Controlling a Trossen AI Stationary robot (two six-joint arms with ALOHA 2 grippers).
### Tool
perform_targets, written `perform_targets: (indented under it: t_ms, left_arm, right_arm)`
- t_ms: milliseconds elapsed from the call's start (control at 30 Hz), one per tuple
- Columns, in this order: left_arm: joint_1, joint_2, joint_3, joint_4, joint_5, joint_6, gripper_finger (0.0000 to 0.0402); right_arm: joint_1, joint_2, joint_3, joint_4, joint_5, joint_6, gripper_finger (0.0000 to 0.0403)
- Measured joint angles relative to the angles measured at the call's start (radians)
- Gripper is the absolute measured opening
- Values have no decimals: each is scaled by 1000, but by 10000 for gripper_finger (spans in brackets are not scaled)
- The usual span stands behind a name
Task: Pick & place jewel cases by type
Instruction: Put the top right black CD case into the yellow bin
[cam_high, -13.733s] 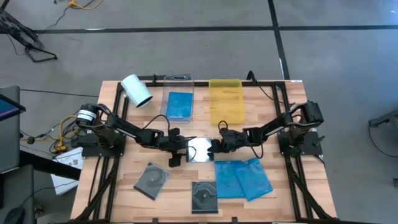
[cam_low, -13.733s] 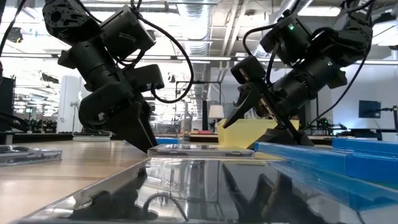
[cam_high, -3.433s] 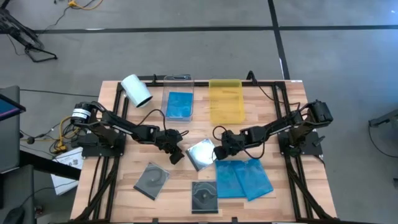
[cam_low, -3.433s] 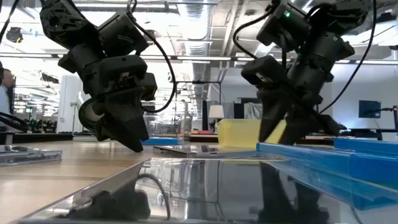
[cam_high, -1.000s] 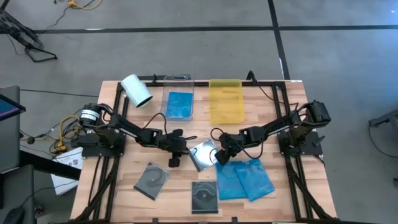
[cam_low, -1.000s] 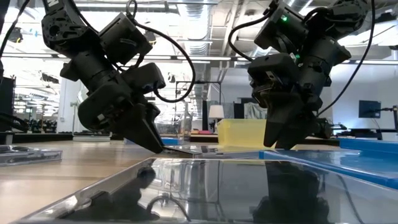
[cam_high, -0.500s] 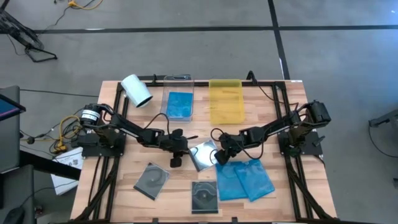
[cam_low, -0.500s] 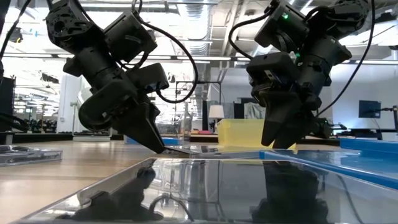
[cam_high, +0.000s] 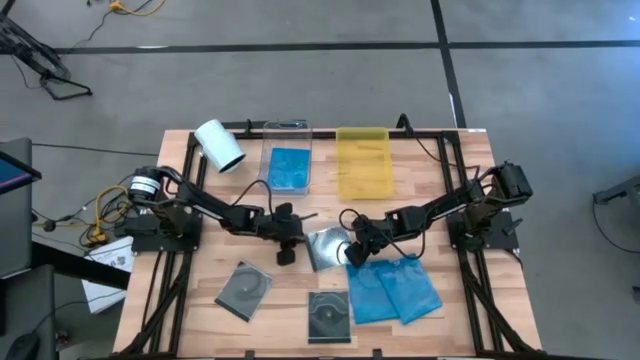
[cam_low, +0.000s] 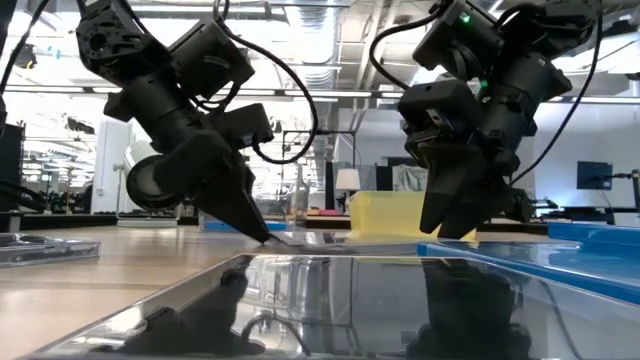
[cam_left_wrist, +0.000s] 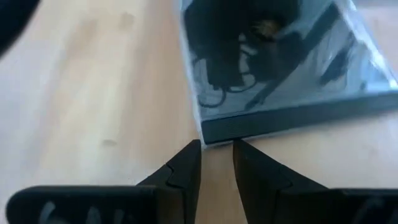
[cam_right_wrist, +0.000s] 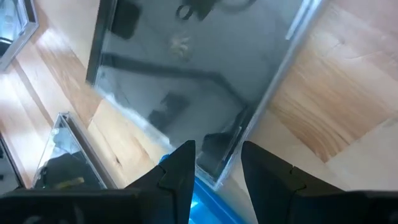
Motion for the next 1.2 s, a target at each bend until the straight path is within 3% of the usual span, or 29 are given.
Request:
perform_targets:
  t_ms: [700,1200]
  left_arm:
    - [6,-16,2,26,29,11,86]
    - [37,-18,2,115,132,-66,86]
  right_arm:
    - [0,0,0,-5,35,10,122]
    - [0,0,0,-19,38,11,123]
